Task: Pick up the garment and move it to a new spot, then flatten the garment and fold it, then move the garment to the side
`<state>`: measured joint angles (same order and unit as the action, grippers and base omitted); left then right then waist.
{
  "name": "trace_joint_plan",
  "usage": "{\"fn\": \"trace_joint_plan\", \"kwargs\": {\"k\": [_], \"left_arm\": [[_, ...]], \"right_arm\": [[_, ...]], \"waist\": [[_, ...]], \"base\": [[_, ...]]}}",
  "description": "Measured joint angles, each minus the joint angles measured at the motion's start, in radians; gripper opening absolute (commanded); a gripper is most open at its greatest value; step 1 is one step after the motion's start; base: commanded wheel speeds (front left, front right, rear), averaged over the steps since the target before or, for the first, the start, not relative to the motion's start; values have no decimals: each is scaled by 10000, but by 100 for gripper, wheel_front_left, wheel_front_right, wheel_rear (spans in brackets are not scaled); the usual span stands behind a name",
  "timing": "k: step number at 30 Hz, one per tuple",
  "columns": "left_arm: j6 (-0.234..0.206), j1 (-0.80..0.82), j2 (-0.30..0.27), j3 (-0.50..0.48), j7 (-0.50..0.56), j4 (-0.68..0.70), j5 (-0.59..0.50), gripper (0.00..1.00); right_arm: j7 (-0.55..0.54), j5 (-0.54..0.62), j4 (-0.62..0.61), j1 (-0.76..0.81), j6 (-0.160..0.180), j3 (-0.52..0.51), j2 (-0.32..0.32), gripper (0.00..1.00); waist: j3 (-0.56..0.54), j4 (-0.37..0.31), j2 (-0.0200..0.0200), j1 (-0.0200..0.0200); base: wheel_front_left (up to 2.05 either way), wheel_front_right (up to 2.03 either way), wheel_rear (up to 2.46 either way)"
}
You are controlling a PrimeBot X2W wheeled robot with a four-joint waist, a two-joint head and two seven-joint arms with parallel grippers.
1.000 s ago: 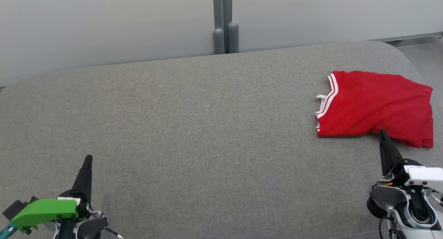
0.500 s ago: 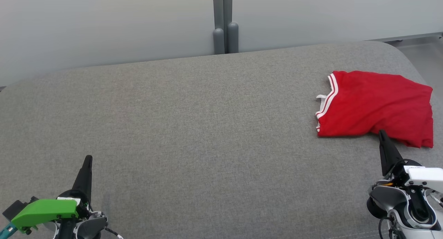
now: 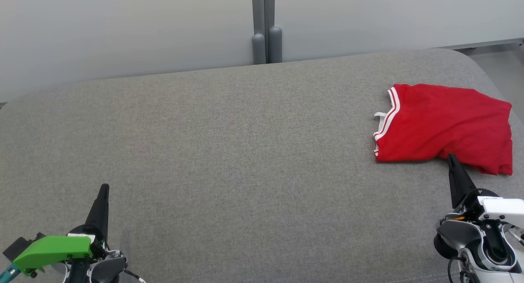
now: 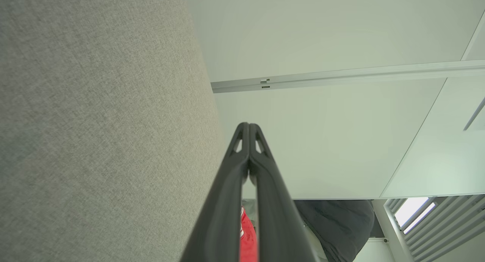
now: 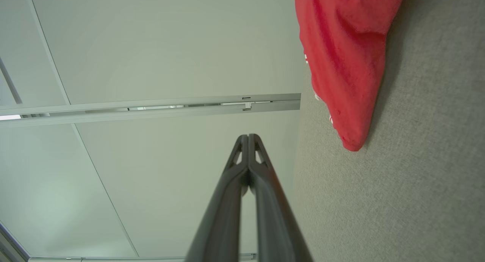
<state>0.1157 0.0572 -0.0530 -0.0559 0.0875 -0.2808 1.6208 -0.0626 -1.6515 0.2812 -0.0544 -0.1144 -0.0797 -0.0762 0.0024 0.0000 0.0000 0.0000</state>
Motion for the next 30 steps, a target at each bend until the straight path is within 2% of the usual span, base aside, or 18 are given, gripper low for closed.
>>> {"fn": "trace_joint_plan", "kwargs": {"k": [30], "left_arm": [[2,3,6,-17,10,-8,0,0]], "right_arm": [[-13,2,8,-2,0,-27,27,0]], "waist": [[0,0,0,0]], "base": [[0,0,0]]}}
